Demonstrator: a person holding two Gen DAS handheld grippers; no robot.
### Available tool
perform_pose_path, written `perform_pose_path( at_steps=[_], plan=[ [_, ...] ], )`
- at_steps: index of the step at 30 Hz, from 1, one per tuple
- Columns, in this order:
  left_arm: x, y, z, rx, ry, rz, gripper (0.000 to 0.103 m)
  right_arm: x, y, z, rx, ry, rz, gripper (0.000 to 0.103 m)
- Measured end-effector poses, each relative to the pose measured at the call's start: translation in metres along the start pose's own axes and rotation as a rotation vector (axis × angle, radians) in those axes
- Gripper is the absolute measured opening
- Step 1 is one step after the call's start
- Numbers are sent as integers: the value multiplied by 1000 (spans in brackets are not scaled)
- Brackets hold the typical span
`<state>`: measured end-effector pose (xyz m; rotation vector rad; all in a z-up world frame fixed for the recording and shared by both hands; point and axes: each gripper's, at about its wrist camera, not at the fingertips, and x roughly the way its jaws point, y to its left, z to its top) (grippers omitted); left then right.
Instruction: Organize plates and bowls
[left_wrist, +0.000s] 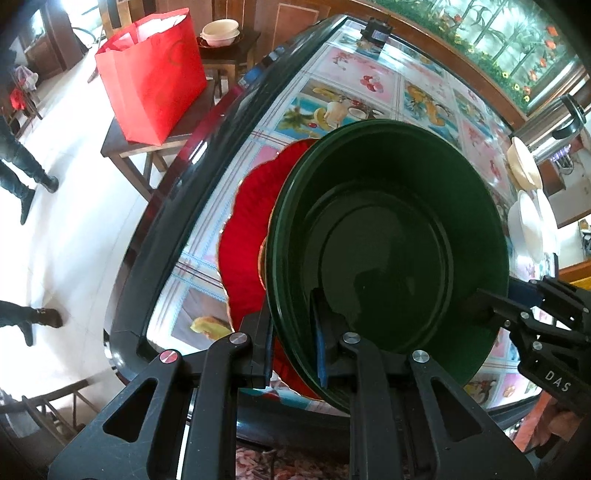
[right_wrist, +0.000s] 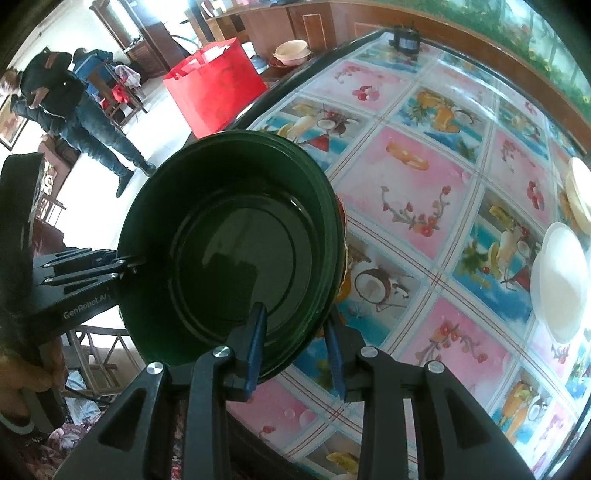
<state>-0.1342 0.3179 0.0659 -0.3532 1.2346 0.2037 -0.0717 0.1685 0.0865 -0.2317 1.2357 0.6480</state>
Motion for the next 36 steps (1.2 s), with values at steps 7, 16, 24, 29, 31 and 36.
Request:
perform_pose_path(
  at_steps=[7,16,24,29,31,36],
  plan=[
    [9,8,1,-16,13,15,17,14,1,7,-5,26,15,33],
    [15,9,-3,-25,-5,30,23,21,0,6,-7,37,28,33],
    [-4,5,-2,27,-77,49,48,5,-7,6,20,7,65,61],
    [-28,6,5,56,-176,134,67,-11,-16,3,56,-31,101,73],
    [-33,10,8,53,-189,148,67,-14,-21,2,72,-41,108,74],
    [-40,11,12,44,-204,158,67,-23,-34,-1,117,-59,129,75]
  ],
)
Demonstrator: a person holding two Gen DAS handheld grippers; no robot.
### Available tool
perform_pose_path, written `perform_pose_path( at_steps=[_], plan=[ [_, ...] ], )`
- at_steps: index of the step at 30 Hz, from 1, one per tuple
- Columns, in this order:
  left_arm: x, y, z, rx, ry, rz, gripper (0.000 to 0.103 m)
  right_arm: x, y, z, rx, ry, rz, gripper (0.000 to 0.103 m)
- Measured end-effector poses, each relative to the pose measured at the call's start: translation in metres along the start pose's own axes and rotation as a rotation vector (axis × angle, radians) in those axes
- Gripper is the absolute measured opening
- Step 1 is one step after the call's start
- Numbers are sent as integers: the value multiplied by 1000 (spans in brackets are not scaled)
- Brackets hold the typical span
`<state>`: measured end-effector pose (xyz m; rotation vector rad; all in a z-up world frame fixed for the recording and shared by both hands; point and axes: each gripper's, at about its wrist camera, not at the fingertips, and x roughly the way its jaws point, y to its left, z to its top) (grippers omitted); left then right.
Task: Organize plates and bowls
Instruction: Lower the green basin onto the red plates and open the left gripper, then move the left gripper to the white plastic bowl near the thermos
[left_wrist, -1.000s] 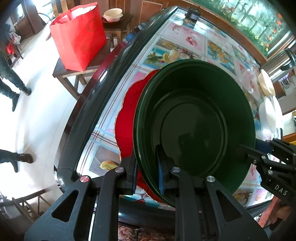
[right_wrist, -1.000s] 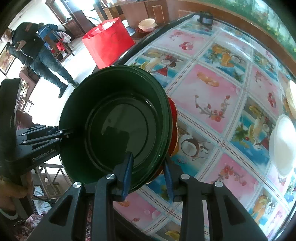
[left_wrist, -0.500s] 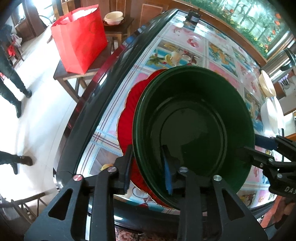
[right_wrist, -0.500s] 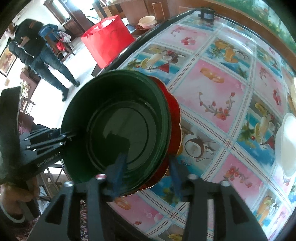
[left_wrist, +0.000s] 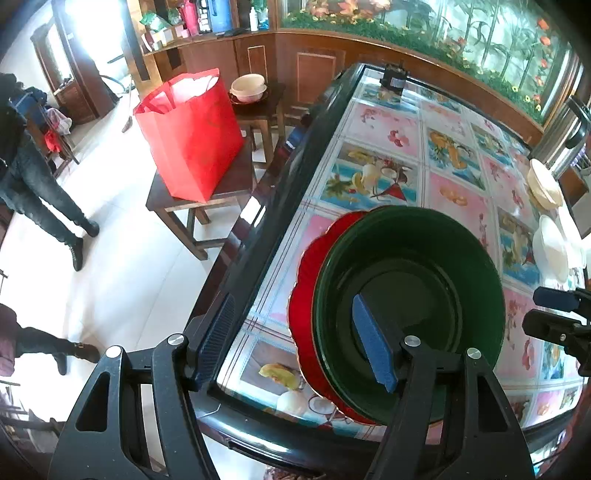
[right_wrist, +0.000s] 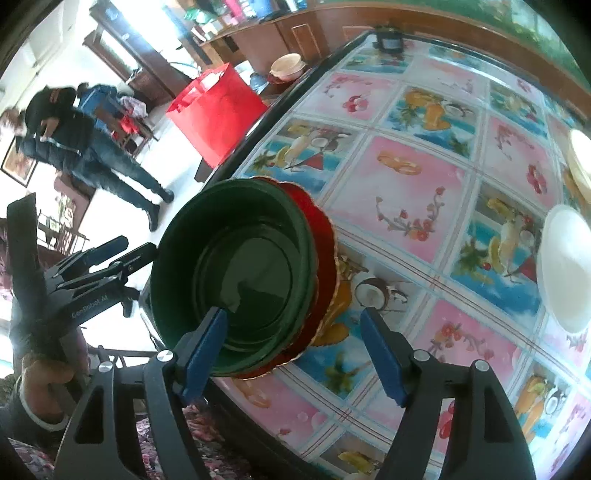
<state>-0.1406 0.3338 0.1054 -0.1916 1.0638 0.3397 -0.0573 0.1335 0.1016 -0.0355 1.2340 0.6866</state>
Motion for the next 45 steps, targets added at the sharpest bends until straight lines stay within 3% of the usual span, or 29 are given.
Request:
perform_pose_path(
  at_steps=[10,20,33,37,40,45],
  plan=[
    [-17,-37,13,40,-32,-83,67,-28,-36,-12,106,-58,-15,79],
    [-23,-117,24,149,-40,-196,67,-61,-87,-38,216,-97,-69,79],
    [-13,-219,30,274,-5,-284,67,-101,-173,-77,397,-139,-160,79],
    [-5,-253,36,290,10,-308,67,-115,-200,-79,447,-191,-170,81],
    [3,-274,40,297,21,-321,67,-117,-216,-75,474,-190,-228,83],
    [24,-307,49,286,63,-328,67,-109,-245,-64,469,-188,-219,83]
  ],
)
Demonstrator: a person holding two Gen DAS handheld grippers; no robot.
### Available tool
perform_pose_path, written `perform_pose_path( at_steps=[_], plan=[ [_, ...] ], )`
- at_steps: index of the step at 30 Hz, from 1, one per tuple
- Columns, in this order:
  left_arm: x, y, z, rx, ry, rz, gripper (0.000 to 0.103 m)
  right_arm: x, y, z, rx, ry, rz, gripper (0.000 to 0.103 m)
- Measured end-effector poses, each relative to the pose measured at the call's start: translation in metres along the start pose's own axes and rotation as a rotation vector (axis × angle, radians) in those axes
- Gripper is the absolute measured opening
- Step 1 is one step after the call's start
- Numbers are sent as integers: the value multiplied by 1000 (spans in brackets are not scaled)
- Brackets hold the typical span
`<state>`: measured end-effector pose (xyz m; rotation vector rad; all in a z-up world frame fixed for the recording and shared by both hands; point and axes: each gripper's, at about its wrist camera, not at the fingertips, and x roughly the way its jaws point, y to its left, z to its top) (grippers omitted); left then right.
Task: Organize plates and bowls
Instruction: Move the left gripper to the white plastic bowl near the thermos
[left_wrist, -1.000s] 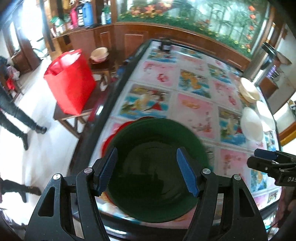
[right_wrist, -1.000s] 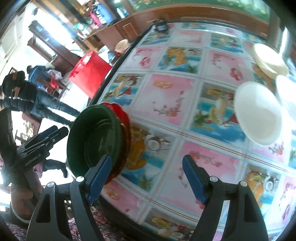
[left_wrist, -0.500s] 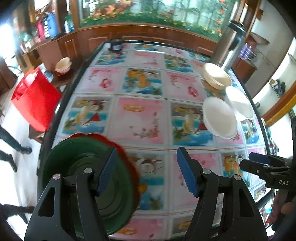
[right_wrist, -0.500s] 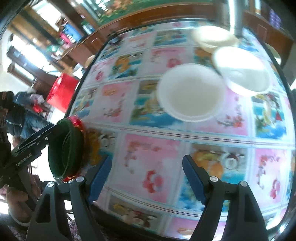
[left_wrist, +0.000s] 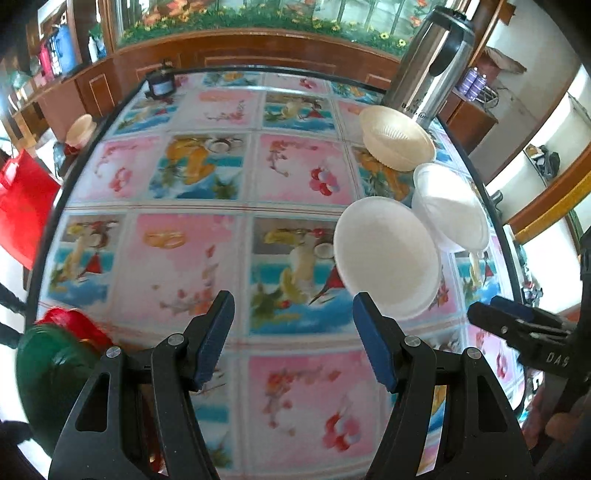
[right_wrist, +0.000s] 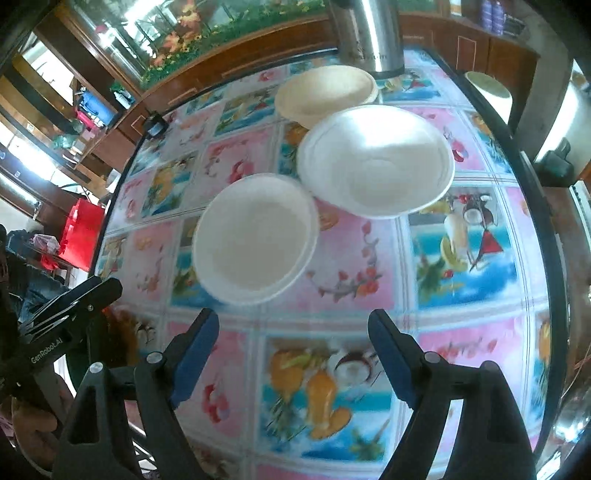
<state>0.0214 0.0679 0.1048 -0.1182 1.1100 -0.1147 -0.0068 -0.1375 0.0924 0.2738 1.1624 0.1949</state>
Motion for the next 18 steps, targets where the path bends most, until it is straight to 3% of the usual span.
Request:
perform_pose_path(
  at_steps=[8,18],
  plan=[
    [33,-9,16,-29,41,18,67,17,-5,12,-26,10,71,83],
    [61,-24,27,-14,73,28,67,34,-6,26,-47,8,57,83]
  ],
)
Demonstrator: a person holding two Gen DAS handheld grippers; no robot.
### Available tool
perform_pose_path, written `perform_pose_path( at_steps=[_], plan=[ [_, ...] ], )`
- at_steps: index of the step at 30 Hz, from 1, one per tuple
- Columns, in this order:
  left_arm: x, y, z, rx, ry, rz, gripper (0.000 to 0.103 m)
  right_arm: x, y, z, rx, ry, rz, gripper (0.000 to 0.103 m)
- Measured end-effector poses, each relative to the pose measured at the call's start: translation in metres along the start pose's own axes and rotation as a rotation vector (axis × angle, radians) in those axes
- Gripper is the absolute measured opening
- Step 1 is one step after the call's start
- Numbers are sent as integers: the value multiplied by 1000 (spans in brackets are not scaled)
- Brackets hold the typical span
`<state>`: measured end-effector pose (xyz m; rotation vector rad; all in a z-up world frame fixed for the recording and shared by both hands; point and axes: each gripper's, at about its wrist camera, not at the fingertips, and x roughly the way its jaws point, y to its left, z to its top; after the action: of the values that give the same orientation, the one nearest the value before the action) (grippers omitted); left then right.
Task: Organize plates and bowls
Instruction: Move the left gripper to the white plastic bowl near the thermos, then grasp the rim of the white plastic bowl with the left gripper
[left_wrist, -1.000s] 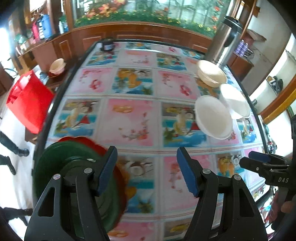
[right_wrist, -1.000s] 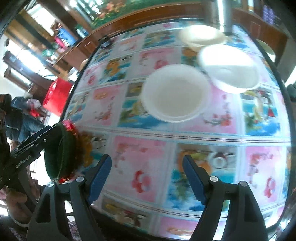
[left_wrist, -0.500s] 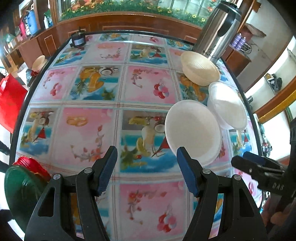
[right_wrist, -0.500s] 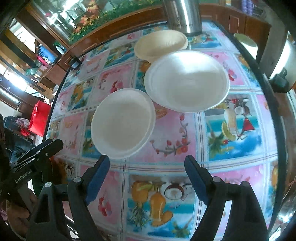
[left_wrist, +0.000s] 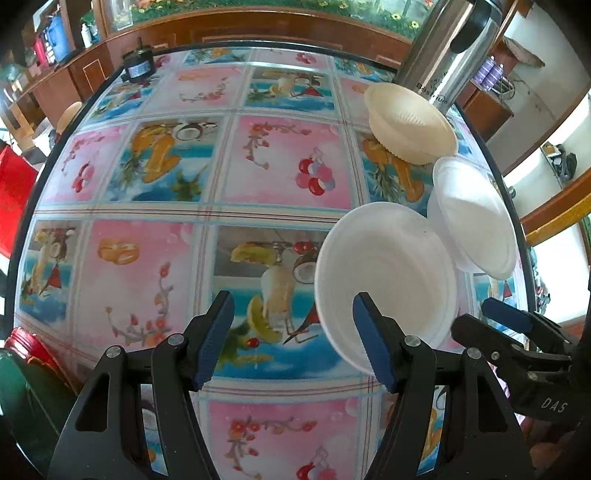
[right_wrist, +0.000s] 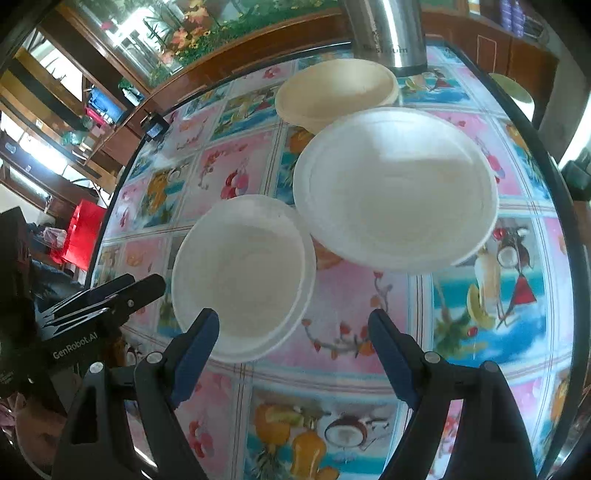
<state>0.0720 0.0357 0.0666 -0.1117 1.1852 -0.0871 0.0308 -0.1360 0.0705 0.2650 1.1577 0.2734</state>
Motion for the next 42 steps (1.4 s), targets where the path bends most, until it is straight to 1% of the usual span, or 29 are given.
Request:
perform_pose_path(
  at_steps=[5,7,10,11,12,14,16,17,18,19,20,21,22,24,28,33,37,42],
  plan=[
    [11,-2,3,1,21,7,67,11,-1,6,-8,13,-20,76],
    [15,-3,4,1,29,10,67,15,-5,7,4,27,-5,75],
    [19,-4,5,3,31,21,67,15,-10,9,12,21,-7,69],
    [21,-5,6,5,33,22,67,16,-10,10,12,26,5,62],
    [23,-6,7,7,37,22,67,16,-10,10,8,28,5,58],
    [29,-6,7,6,54,19,67,19,-9,11,-9,37,-2,36],
    [33,-6,8,4,64,-5,67,22,-9,11,-15,50,11,25],
    [35,-6,7,-1,59,-10,67,23,-8,10,-25,59,13,22],
    [36,-6,7,-1,58,-2,59,23,-8,10,-32,59,12,20],
    [38,-7,7,5,66,4,36,22,-8,9,-36,59,16,18],
    [42,-7,7,7,86,-12,26,21,-7,9,-39,62,25,16],
    [44,-6,6,2,101,-32,21,21,-6,9,-44,64,27,16],
    [47,-7,5,5,110,-35,18,20,-4,8,-56,65,29,15],
    [48,-9,3,23,113,-29,15,23,-2,9,-64,75,28,15],
    [41,-6,0,24,91,-30,14,23,6,7,-89,86,14,15],
    [24,6,-4,19,73,-24,14,18,19,2,-108,83,18,15],
    [1,19,-11,21,38,1,14,13,40,-4,-148,82,19,15],
    [-30,43,-24,12,-3,43,14,0,76,-9,-208,67,46,16]
  ],
)
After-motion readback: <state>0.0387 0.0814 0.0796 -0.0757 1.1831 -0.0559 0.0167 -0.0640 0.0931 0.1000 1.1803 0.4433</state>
